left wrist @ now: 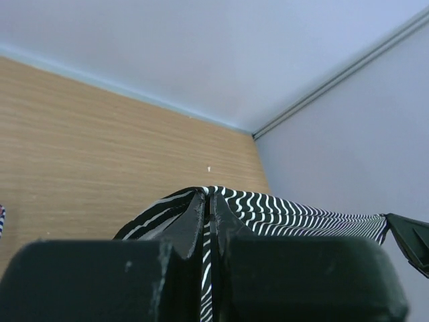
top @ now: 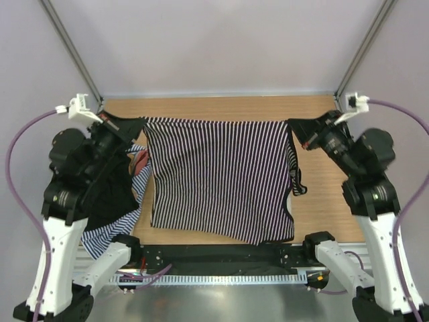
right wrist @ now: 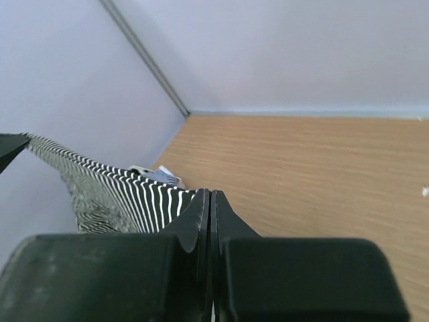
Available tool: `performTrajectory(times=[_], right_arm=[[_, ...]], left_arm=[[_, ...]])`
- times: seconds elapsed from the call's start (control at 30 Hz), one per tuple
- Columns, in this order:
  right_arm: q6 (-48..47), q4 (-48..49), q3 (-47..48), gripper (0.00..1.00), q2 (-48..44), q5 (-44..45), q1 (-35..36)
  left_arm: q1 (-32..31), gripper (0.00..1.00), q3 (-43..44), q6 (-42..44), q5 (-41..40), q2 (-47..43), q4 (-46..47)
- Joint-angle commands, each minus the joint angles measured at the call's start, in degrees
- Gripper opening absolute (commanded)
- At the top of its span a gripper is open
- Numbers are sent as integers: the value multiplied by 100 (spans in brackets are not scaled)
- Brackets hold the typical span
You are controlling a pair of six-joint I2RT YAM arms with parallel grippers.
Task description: Fold and stack the tank tops
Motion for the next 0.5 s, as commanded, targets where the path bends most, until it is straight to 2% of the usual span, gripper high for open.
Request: performTrajectory(times=[0.0,0.17,0.23,0.3,0.33,0.47], right_arm=[[-158,-293,325,1,859,834,-73],[-80,233,816,1,2291,974,-82],[-35,174,1559,1,3088,931,-90],[8,-63,2299,1,3609,826,-125],[26,-256,3016,1,4012,721,-134],[79,-494,4103,1,4350,667,-134]], left_arm=[[68,0,-13,-177,-394,652,390],[68,0,354,-125,-586,2091,953],[86,0,767,-37,-561,2585,936],[103,0,1619,51,-465,3227,787],[138,0,2292,95,-465,3395,569],[139,0,3572,341,-306,3844,93]])
